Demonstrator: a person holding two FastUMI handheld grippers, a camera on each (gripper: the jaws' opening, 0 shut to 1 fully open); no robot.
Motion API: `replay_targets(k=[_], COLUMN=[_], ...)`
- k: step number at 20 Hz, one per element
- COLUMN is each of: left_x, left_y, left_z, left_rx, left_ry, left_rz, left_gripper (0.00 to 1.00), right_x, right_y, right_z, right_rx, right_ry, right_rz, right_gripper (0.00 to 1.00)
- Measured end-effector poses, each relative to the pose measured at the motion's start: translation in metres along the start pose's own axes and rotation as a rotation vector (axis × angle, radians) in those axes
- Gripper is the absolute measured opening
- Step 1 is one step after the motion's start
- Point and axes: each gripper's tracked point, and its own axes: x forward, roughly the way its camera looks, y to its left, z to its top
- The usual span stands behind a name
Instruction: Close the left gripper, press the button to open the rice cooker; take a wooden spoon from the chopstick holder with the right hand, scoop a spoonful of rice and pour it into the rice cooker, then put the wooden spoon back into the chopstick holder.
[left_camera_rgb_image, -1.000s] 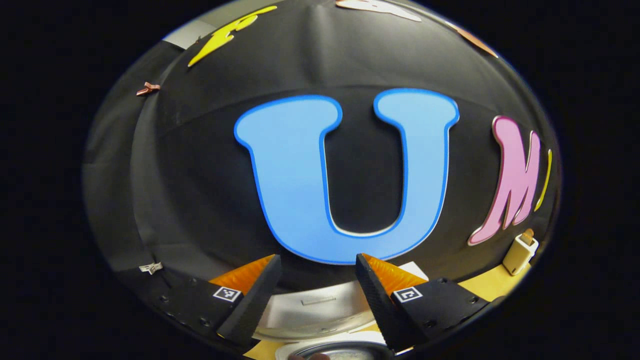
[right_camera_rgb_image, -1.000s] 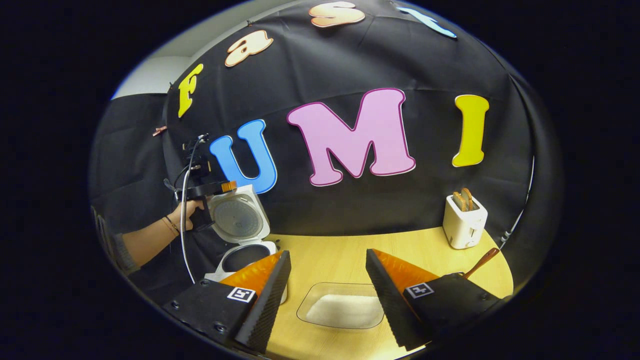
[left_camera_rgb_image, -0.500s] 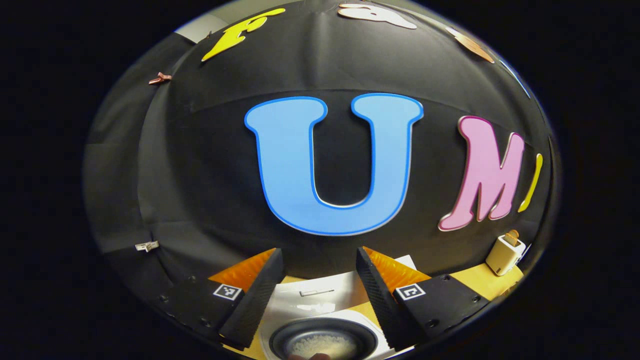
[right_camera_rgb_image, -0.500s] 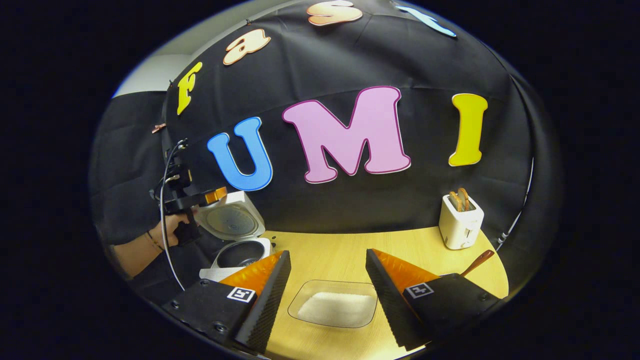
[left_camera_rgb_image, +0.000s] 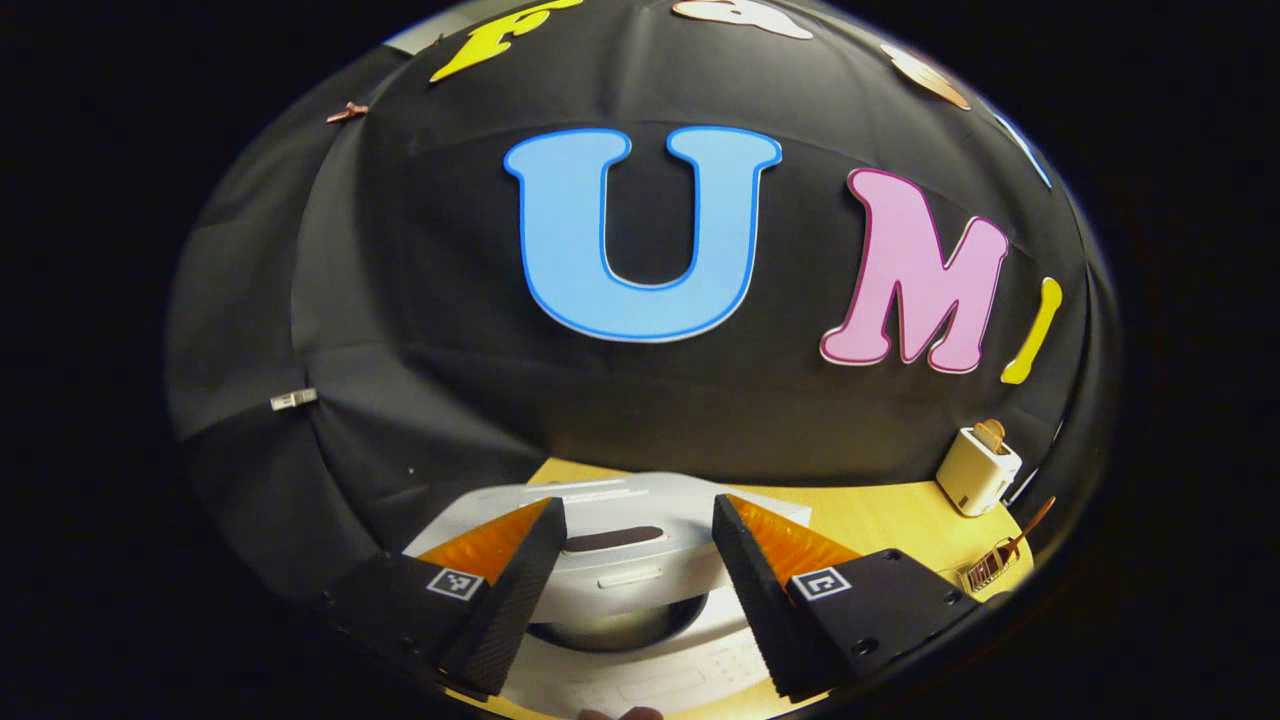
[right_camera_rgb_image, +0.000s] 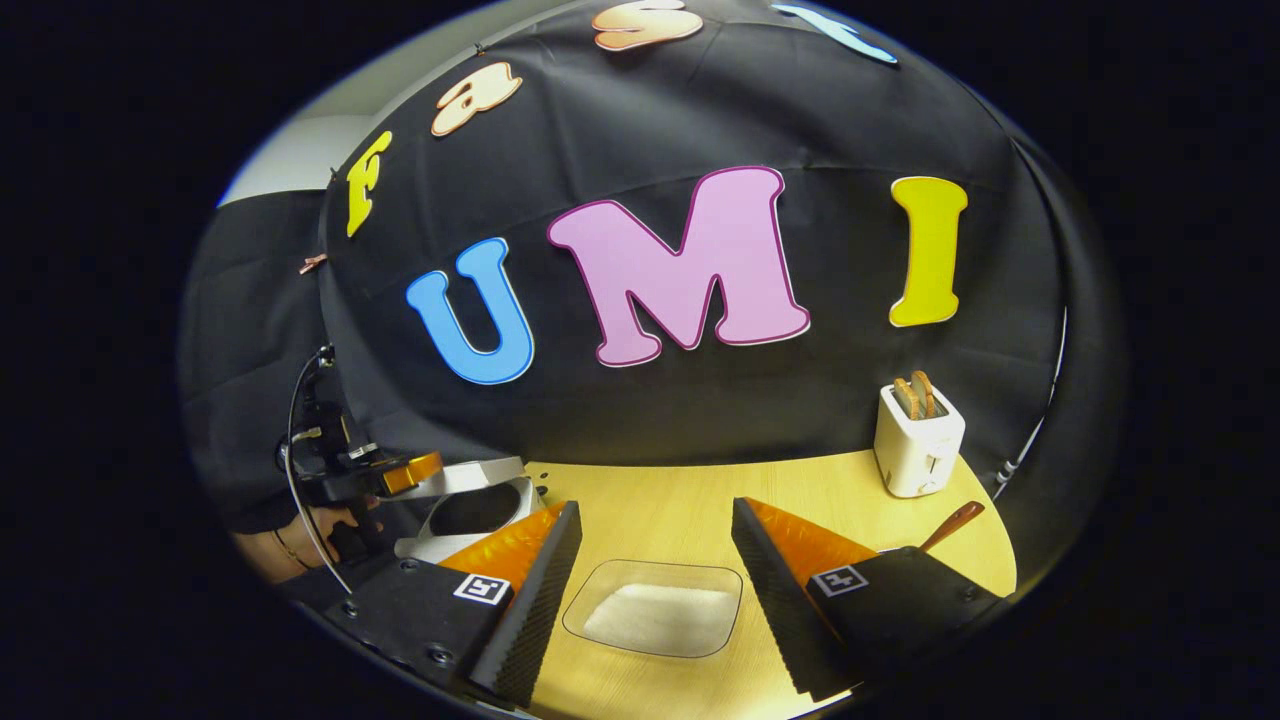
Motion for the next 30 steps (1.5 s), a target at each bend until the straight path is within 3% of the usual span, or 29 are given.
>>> replay_targets(k=[17, 27, 30], left_x=[-0.001, 0.000, -0.001], left_y=[-0.009, -0.011, -0.011], left_z=[-0.104, -0.107, -0.105], left_rx=[0.073, 0.051, 0.116], left_ry=[0.207, 0.176, 0.170], left_rz=[0.028, 0.045, 0.026], left_gripper=[0.98, 0.98, 0.98], right_x=[-0.011, -0.003, -0.002], right_y=[-0.010, -0.006, -0.005], right_z=[-0.012, -0.014, -0.014], right_rx=[0.012, 0.038, 0.041], right_ry=[0.022, 0.017, 0.016], right_rz=[0.001, 0.019, 0.027], right_gripper=[0.93, 0.93, 0.94])
